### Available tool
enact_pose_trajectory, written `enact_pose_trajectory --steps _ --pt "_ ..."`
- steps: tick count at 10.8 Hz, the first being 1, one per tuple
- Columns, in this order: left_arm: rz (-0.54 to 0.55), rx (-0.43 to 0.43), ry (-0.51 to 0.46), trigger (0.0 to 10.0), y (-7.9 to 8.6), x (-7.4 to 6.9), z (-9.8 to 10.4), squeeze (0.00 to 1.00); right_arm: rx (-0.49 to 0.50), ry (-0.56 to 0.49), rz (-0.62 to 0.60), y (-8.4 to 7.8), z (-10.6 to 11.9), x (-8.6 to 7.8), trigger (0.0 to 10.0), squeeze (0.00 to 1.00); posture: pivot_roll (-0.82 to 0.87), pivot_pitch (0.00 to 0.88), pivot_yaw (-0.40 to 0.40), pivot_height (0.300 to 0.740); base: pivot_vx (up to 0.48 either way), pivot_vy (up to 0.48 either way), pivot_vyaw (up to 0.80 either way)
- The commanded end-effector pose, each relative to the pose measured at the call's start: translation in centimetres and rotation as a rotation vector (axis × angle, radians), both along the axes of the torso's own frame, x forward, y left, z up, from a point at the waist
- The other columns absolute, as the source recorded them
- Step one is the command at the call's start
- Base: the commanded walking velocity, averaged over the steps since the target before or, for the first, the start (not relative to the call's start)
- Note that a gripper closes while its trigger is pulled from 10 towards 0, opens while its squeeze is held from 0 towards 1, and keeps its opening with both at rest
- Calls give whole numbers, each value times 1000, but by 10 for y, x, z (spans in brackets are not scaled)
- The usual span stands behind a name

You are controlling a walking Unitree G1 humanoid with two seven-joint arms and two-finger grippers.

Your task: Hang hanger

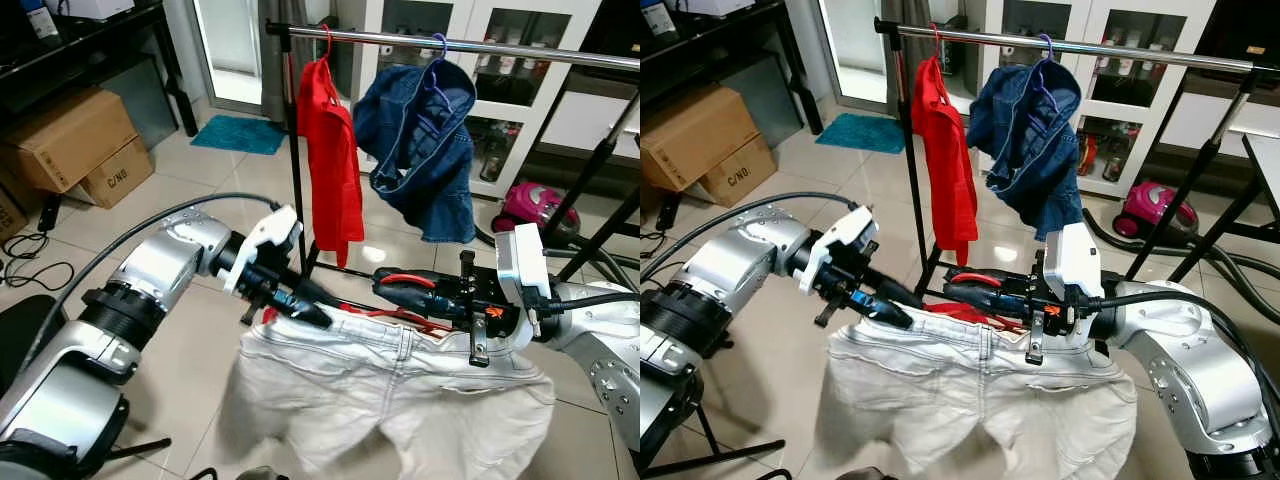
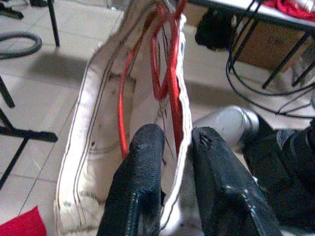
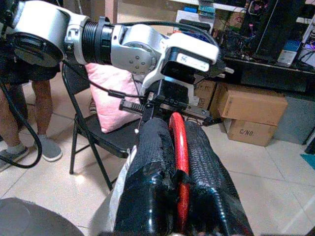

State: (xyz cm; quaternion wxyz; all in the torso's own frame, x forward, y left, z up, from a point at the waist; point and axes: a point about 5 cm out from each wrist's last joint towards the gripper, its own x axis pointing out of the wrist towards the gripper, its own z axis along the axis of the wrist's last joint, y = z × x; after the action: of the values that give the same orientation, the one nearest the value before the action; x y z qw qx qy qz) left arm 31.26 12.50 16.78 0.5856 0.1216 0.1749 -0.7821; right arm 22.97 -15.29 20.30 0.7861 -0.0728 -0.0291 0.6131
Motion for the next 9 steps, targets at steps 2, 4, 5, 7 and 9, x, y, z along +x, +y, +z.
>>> enact_pose_trajectory --steps 2,4,5,7,9 --pt "0 6 -22 0 1 0 1 0 10 -65 2 -1 11 1 10000 0 -71 20 64 740 0 0 0" --pt "8 -24 -54 0 0 2 7 0 7 -63 -11 -2 11 2 10000 0 -73 20 65 740 0 0 0" --pt "60 -99 -145 0 -1 6 20 0 -2 -43 -47 -4 6 3 10000 0 -72 14 61 740 0 0 0" --pt "98 -176 -220 0 -3 7 32 0 -12 5 -114 -7 -1 6 10000 0 -70 7 56 740 0 0 0" --pt "149 -231 -318 0 -2 6 41 0 7 27 -229 -11 -7 12 10000 0 -68 0 47 740 0 0 0"
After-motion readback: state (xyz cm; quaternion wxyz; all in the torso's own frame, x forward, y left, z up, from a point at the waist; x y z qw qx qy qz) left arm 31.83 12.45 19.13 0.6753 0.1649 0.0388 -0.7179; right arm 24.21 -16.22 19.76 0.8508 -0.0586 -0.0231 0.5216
